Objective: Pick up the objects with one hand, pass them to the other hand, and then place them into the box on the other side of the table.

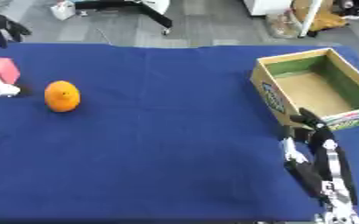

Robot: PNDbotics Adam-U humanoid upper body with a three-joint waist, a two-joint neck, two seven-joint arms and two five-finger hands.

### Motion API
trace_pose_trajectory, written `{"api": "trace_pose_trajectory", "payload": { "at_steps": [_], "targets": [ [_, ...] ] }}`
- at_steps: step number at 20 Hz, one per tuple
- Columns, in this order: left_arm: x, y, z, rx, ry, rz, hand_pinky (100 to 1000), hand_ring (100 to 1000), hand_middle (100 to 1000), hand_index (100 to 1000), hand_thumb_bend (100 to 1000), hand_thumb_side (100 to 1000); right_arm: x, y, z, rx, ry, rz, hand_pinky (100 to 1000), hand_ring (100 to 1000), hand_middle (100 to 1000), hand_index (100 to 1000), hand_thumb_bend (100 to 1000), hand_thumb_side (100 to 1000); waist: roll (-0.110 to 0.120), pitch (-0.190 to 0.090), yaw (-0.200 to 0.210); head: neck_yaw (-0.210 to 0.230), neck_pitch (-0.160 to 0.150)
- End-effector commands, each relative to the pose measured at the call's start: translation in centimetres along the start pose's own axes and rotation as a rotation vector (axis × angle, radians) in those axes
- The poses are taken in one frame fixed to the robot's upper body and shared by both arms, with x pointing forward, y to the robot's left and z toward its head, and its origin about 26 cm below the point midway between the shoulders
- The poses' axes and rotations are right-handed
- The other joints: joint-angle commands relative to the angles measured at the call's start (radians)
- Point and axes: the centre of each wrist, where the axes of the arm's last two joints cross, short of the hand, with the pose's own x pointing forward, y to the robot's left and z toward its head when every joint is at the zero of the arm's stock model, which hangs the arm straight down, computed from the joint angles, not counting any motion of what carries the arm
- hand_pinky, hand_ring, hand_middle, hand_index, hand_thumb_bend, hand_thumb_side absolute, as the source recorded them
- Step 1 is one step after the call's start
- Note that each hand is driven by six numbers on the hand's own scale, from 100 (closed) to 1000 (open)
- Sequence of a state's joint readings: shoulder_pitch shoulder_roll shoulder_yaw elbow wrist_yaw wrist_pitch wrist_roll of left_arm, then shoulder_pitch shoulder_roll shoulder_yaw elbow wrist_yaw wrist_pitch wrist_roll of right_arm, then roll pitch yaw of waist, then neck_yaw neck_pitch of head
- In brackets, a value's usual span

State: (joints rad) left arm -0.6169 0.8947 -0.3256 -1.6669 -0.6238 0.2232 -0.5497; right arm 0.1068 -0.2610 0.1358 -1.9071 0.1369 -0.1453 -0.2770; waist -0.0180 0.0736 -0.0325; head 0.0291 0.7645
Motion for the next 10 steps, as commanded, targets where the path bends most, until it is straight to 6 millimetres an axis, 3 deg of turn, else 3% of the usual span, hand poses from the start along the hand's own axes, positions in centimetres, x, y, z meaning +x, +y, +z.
{"api": "trace_pose_trajectory", "payload": {
  "at_steps": [1,10],
  "targets": [
    [-1.1,0.0,-1.3,-0.004,0.048,-0.015,792,653,706,884,651,366,0.3,-0.4,-0.2,0.006,-0.016,0.013,726,690,750,886,166,502,0.009,-0.029,-0.001,0.0,0.006],
    [-2.9,-1.9,-3.7,-0.016,0.111,0.029,785,647,690,858,637,359,0.0,-0.2,-0.1,0.007,-0.01,0.003,727,691,751,887,160,506,0.009,-0.027,-0.007,0.005,0.006]
  ]
}}
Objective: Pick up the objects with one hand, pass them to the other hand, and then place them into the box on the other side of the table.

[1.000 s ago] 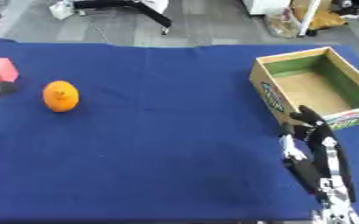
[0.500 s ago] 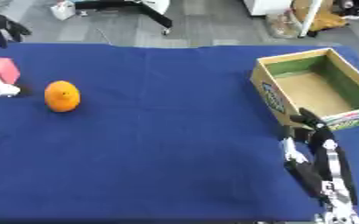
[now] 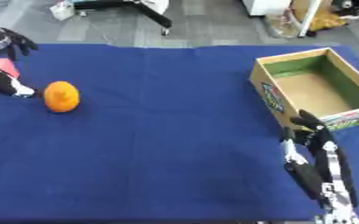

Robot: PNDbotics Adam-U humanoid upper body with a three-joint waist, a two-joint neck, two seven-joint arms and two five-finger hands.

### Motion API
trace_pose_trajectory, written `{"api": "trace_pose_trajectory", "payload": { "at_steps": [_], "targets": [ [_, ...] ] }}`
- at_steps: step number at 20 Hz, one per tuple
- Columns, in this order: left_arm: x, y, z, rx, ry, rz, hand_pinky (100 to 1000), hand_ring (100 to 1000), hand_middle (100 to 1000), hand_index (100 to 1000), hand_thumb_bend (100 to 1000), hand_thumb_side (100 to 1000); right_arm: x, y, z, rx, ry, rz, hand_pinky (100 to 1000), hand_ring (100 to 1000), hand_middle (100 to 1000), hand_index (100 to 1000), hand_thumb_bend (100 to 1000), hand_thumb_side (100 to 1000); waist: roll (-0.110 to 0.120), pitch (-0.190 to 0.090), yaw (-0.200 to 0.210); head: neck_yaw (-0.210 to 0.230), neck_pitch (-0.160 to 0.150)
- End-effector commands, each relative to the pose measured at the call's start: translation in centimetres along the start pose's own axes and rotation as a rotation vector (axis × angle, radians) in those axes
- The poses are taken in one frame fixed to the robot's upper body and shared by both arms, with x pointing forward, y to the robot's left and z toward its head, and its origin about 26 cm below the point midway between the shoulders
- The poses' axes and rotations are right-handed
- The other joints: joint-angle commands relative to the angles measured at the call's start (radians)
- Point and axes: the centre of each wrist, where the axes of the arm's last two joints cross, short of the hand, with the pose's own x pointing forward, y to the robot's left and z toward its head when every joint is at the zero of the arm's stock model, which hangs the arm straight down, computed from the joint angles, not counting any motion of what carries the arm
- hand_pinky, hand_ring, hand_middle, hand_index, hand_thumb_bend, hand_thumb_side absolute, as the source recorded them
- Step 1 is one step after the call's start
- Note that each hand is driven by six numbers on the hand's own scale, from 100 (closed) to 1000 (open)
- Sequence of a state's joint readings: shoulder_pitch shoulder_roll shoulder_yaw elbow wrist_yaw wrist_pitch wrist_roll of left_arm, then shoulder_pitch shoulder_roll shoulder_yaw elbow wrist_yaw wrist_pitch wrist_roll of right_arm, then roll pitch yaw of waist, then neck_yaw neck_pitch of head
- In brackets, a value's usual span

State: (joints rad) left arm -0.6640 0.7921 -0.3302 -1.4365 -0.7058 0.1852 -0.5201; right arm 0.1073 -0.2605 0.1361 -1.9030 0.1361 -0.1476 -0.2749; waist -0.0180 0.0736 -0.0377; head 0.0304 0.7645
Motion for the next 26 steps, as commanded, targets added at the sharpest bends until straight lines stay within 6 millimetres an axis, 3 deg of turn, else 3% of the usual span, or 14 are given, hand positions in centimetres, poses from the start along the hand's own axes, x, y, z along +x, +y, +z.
{"api": "trace_pose_trajectory", "payload": {
  "at_steps": [1,26],
  "targets": [
    [-0.7,0.9,-0.2,0.036,0.024,0.003,785,647,691,858,637,358,0.1,-0.2,-0.1,0.005,-0.011,0.003,727,691,751,887,160,506,0.008,-0.026,-0.003,0.005,0.005],
    [-1.5,-4.0,-4.0,0.022,0.143,0.06,762,622,661,836,602,301,0.0,0.5,-0.2,0.02,-0.009,-0.026,727,692,752,888,149,514,-0.003,-0.013,-0.024,0.019,0.003]
  ]
}}
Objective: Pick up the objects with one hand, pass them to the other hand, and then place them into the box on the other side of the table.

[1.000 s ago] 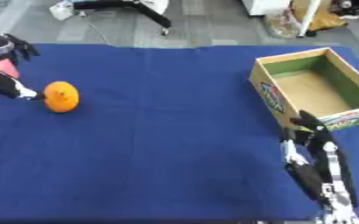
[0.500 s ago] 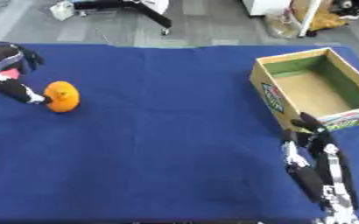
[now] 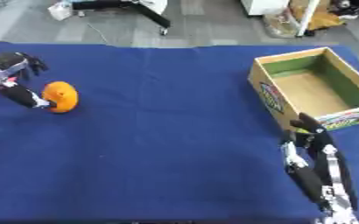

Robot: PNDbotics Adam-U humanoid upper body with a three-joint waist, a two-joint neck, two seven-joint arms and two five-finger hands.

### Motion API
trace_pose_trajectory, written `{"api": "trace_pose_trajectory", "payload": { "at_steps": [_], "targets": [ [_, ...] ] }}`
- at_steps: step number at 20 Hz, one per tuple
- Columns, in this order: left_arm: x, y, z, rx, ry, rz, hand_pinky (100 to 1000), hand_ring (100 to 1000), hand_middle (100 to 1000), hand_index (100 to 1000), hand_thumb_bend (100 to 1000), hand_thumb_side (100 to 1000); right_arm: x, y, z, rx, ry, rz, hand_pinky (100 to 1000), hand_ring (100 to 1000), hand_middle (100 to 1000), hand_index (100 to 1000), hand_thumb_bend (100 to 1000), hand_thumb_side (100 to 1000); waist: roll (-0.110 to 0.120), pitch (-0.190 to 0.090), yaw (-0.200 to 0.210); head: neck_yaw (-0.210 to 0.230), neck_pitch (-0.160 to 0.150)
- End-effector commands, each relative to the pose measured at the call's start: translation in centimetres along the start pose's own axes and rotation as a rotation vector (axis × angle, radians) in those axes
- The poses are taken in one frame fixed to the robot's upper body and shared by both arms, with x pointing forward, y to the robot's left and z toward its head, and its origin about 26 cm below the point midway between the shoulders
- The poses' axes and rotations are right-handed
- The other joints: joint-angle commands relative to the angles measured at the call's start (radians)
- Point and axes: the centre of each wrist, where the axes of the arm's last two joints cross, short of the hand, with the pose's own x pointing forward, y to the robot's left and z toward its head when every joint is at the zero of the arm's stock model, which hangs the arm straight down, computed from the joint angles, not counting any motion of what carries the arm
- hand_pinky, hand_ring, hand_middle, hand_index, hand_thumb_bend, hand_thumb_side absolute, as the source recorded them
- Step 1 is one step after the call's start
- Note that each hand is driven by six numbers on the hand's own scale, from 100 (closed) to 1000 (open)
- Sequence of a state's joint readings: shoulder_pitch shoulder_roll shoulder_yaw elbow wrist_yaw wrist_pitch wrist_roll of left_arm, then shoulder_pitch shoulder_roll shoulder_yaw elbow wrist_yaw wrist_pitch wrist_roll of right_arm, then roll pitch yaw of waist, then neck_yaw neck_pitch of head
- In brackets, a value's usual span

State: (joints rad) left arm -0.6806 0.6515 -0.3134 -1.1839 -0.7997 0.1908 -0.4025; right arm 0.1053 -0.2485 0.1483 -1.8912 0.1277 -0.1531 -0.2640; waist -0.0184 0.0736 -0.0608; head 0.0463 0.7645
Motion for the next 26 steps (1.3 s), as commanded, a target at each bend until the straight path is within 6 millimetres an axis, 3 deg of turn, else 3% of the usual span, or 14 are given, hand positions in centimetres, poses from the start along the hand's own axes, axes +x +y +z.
{"api": "trace_pose_trajectory", "payload": {
  "at_steps": [1,6,18,22,26],
  "targets": [
    [-0.4,1.2,-0.1,0.049,0.027,-0.006,761,620,659,834,595,295,0.3,0.0,-0.3,0.004,-0.017,-0.004,727,692,752,888,148,515,-0.003,-0.012,-0.002,0.004,0.001],
    [-0.5,0.8,-0.4,0.05,0.034,-0.004,761,620,658,833,594,294,0.2,0.0,-0.3,0.004,-0.015,-0.005,727,692,751,888,148,515,-0.004,-0.011,-0.004,0.004,-0.003],
    [0.0,-0.9,-0.9,0.005,0.008,0.02,732,570,587,746,458,166,0.1,0.2,-0.3,0.003,-0.011,-0.011,727,692,752,889,138,519,-0.006,-0.004,-0.01,0.002,-0.03],
    [-0.1,-1.3,-0.9,-0.002,0.009,0.016,717,547,559,718,399,109,0.0,0.2,-0.3,0.003,-0.007,-0.011,727,692,752,889,135,520,-0.006,-0.003,-0.01,0.0,-0.033],
    [-0.2,-1.3,-0.8,0.001,0.008,0.007,701,513,513,667,279,100,-0.1,0.2,-0.3,0.001,-0.005,-0.011,727,693,752,889,134,520,-0.006,-0.004,-0.01,0.003,-0.027]
  ]
}}
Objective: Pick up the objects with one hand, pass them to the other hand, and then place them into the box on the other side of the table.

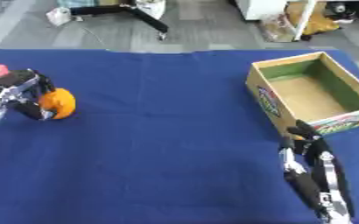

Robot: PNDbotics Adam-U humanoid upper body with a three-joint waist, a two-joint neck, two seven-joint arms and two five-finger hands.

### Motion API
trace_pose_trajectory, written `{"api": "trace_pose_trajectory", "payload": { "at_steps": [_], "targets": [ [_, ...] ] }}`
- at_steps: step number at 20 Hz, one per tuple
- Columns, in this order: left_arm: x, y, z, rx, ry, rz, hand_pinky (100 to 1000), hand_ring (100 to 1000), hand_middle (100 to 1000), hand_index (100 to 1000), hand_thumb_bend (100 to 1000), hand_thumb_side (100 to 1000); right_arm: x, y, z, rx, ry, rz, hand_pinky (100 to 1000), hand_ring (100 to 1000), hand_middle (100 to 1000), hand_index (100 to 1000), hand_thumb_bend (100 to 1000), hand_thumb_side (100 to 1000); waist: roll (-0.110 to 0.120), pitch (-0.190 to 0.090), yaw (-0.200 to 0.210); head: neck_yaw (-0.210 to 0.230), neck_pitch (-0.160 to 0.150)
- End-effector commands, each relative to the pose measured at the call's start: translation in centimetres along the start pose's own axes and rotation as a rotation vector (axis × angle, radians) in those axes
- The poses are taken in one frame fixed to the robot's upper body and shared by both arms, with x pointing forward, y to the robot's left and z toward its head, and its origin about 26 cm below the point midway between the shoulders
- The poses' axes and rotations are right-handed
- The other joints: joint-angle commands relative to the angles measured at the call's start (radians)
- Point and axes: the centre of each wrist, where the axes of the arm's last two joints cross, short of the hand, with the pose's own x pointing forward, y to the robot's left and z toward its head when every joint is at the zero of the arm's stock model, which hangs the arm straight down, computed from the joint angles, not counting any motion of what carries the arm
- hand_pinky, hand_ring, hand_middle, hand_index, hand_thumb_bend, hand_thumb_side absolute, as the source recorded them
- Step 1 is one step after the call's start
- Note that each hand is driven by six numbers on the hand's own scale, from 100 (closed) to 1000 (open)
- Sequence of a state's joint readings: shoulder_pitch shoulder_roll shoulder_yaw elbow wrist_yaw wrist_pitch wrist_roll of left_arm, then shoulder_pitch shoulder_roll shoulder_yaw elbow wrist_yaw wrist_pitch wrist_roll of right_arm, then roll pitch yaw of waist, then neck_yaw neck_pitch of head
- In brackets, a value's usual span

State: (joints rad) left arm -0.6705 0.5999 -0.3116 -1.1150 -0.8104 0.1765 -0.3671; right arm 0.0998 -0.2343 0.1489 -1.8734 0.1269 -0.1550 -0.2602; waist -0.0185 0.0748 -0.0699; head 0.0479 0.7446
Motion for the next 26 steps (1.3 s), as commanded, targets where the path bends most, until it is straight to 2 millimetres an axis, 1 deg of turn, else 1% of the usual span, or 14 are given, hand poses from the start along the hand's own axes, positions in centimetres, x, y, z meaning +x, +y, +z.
{"api": "trace_pose_trajectory", "payload": {
  "at_steps": [1,4,7,10,15,16,20,23,26],
  "targets": [
    [-0.5,1.2,0.3,0.036,0.005,-0.023,698,507,502,652,233,100,0.3,-0.2,-0.3,0.001,-0.017,0.001,727,693,752,889,133,521,-0.005,-0.005,-0.001,0.001,-0.003],
    [-0.5,1.3,0.4,0.05,0.002,-0.026,686,488,472,614,160,100,0.2,-0.2,-0.2,0.0,-0.014,0.002,727,693,752,889,132,521,-0.005,-0.006,-0.001,0.007,0.01],
    [-0.4,1.8,0.8,0.075,-0.015,-0.022,679,477,458,593,142,100,0.2,-0.2,-0.2,-0.001,-0.013,0.003,728,693,752,889,131,522,-0.004,-0.007,-0.001,0.012,0.023],
    [-0.1,3.0,1.7,0.122,-0.052,-0.01,670,471,445,573,128,100,0.1,-0.2,-0.2,-0.003,-0.012,0.004,727,693,751,889,132,522,-0.003,-0.008,0.0,0.01,0.025],
    [0.2,5.5,4.1,0.243,-0.116,0.034,662,467,437,559,111,100,0.1,-0.3,-0.3,-0.005,-0.013,0.007,728,692,751,890,138,519,-0.001,-0.009,0.0,0.006,0.025],
    [0.2,6.3,4.6,0.276,-0.131,0.04,662,466,436,557,107,100,0.1,-0.3,-0.3,-0.007,-0.013,0.008,728,692,751,890,140,518,0.0,-0.01,0.0,0.004,0.025],
    [-0.1,8.2,6.9,0.398,-0.209,0.055,658,464,431,549,100,100,0.2,-0.5,-0.3,-0.009,-0.018,0.011,728,692,751,890,142,516,0.002,-0.012,0.002,-0.002,0.025],
    [0.3,9.0,8.6,0.477,-0.274,0.077,652,463,429,544,100,100,0.3,-0.6,-0.4,-0.008,-0.025,0.016,729,692,750,890,143,514,0.003,-0.013,0.004,-0.005,0.025],
    [1.0,9.4,10.1,0.506,-0.309,0.111,652,463,429,544,100,100,0.4,-0.7,-0.5,-0.008,-0.027,0.019,729,692,750,890,143,514,0.003,-0.013,0.004,-0.005,0.025]
  ]
}}
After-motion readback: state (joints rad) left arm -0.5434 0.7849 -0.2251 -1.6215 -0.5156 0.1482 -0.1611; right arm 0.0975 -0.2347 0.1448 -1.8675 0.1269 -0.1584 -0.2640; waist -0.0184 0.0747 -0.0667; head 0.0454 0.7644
